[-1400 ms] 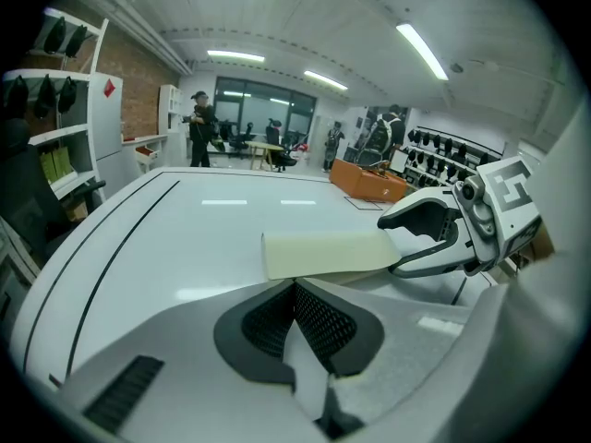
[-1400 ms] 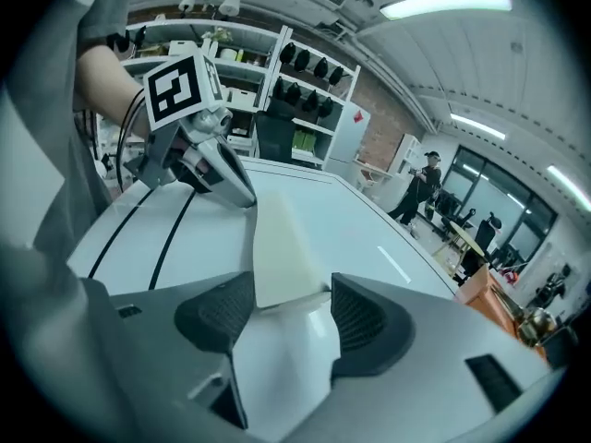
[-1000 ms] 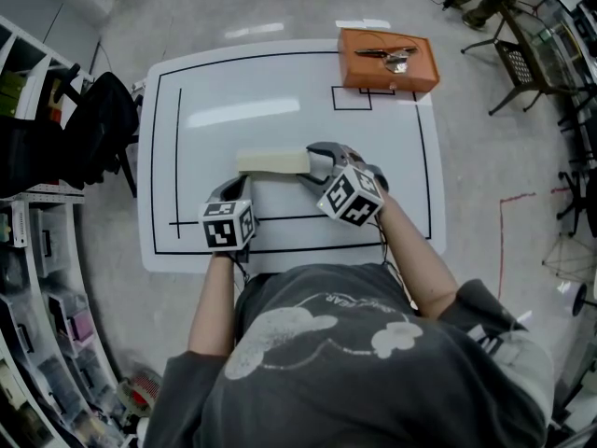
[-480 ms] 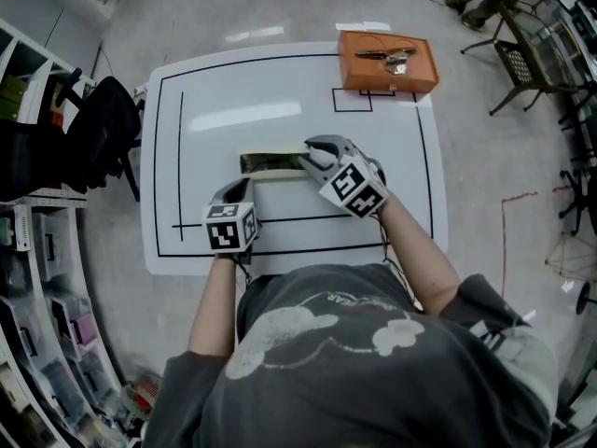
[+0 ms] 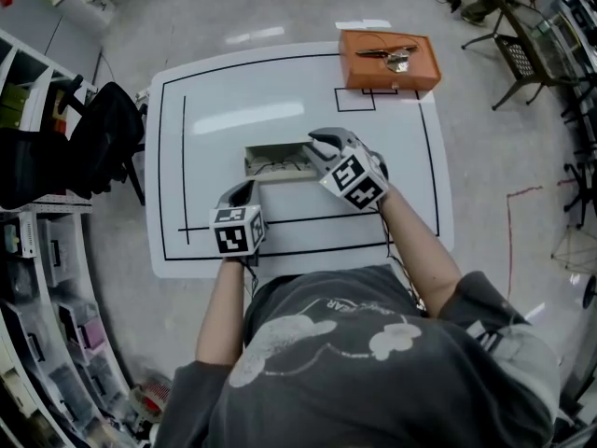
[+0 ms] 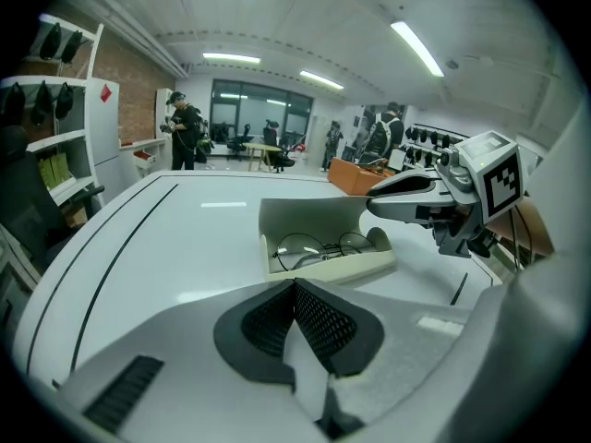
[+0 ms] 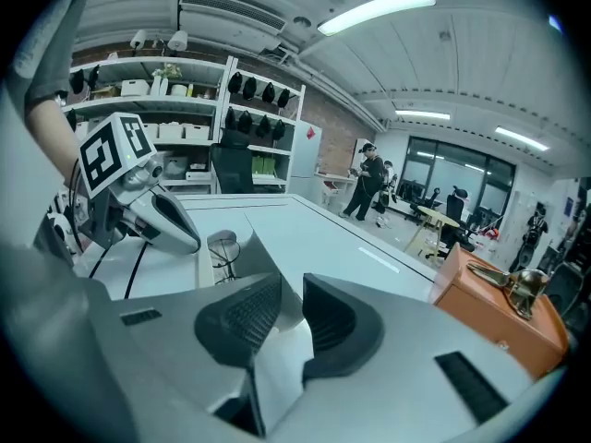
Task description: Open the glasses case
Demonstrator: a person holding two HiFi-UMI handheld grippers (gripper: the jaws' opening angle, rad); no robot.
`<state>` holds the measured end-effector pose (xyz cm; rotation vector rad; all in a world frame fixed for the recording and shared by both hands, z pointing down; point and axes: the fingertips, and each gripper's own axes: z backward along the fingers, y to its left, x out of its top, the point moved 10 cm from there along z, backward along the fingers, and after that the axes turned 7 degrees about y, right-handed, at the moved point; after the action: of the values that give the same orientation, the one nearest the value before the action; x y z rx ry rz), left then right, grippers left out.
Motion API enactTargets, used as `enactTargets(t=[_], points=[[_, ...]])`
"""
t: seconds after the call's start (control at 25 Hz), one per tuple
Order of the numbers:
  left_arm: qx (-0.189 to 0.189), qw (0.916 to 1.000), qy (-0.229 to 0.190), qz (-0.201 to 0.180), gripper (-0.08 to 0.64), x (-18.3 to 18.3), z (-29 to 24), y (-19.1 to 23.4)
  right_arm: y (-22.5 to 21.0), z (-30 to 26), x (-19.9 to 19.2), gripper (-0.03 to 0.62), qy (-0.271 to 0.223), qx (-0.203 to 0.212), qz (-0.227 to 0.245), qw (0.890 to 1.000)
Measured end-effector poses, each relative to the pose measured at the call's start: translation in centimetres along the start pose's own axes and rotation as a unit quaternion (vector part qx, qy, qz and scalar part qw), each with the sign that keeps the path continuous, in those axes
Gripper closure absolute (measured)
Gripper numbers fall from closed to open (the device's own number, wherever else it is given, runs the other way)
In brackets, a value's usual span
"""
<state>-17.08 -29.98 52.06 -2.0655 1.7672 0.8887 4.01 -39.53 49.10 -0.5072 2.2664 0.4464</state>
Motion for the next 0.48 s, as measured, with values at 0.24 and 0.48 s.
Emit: enactTargets(t=[0.24,0.48], points=[[-0.02,0.9991,-0.016,-0.034,0.558,-0.2,0.7,0.3,0.5,1.7,0.4,0.515,-0.009,-0.027,-0.015,0.999],[-0.033,0.9977,-0.04,-0.044,0.558,-0.6,3.5,0.0,1.9,4.4,0.4,0.525,-0.019,-0.059,-0.032,0.998]])
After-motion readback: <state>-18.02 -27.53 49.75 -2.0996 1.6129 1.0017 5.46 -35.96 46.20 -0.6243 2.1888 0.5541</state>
